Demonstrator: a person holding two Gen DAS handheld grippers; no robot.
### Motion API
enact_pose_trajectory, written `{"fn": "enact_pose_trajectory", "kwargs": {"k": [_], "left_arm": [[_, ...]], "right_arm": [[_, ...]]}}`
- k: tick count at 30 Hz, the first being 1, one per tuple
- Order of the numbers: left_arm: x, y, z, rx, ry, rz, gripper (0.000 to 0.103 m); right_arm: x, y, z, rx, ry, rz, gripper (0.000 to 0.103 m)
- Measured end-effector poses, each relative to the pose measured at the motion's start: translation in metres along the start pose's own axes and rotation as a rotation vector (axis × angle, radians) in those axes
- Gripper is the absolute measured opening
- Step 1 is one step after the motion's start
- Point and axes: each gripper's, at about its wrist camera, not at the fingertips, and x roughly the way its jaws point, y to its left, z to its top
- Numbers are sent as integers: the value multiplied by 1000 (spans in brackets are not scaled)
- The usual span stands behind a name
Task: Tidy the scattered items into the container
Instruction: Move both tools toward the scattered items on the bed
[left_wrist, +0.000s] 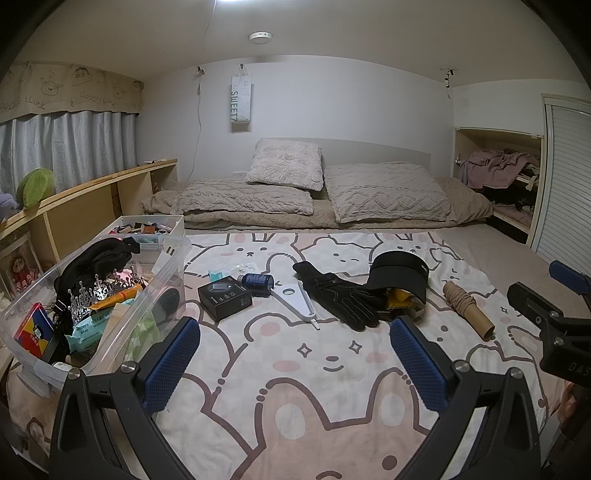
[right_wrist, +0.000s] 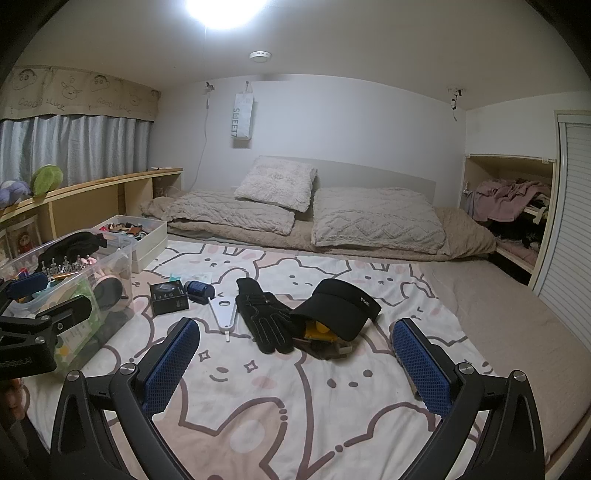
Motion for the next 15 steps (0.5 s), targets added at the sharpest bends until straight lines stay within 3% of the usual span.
{"fn": "enact_pose_trajectory", "kwargs": {"k": [15], "left_arm": [[7, 3, -6, -1, 13, -3, 103]], "right_arm": [[-1, 1, 0, 0, 14, -5, 103]]}}
